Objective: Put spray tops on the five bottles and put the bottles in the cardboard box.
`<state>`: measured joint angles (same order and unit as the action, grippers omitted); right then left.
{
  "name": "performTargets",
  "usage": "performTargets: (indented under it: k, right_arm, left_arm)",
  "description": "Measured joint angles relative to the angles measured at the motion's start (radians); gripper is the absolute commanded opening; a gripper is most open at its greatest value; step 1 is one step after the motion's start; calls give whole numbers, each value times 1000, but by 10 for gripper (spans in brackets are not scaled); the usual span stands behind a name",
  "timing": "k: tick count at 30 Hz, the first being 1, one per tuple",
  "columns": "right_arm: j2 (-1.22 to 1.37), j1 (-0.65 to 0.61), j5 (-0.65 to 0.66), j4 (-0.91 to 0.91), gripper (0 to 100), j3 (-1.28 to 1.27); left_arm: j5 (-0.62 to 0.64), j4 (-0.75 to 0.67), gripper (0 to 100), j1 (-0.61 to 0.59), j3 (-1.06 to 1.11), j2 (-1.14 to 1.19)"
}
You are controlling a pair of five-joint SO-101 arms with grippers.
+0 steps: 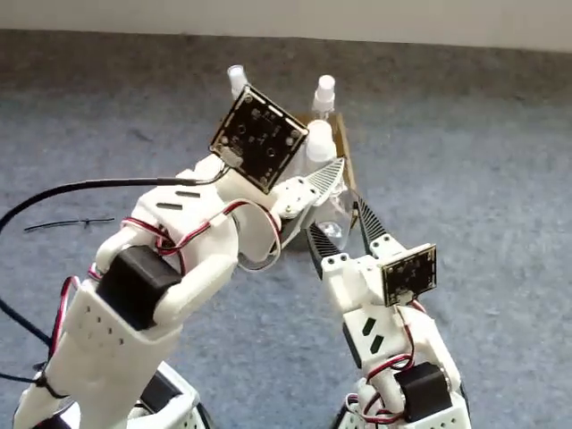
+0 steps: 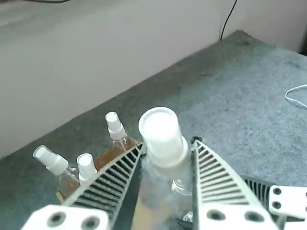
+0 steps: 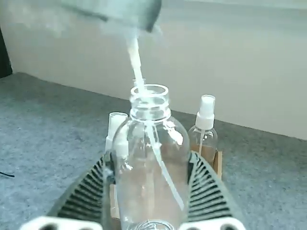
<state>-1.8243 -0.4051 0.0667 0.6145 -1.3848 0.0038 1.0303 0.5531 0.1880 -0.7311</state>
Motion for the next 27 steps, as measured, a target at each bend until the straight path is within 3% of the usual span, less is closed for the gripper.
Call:
performTargets:
  k: [27]
  right_arm:
    - [0,0,-2,0,4,-5]
  left_arm:
    - [-11,80,199,-5,-44,-2]
